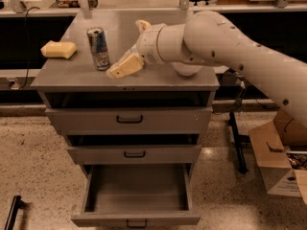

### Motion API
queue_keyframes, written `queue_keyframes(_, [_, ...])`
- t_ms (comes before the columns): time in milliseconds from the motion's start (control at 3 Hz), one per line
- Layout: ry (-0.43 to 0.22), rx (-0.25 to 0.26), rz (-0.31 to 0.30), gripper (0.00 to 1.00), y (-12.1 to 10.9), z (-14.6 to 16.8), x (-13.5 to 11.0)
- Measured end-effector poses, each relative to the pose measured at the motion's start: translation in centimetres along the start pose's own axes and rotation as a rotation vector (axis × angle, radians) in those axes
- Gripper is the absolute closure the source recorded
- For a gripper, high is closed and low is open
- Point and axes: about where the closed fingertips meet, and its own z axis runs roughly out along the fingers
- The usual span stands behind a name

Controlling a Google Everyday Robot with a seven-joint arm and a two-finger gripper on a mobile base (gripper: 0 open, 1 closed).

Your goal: Place redbull can into bottom drawer

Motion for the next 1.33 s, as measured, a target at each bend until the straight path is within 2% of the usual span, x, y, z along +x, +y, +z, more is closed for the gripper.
queue_keyframes(333, [-0.108,0.05,0.04,0.0,-0.9,1.7,-1.8])
queue_keyframes(667, [-0.162,0.036,0.076,0.0,-1.5,3.8,-3.0])
queue_keyframes(1000, [-0.16,-0.016,0.096,0.0,-2.0,6.5,-4.3])
queue_keyframes(1333, [-0.139,-0.037,0.149,0.0,-2.9,8.8,-3.3])
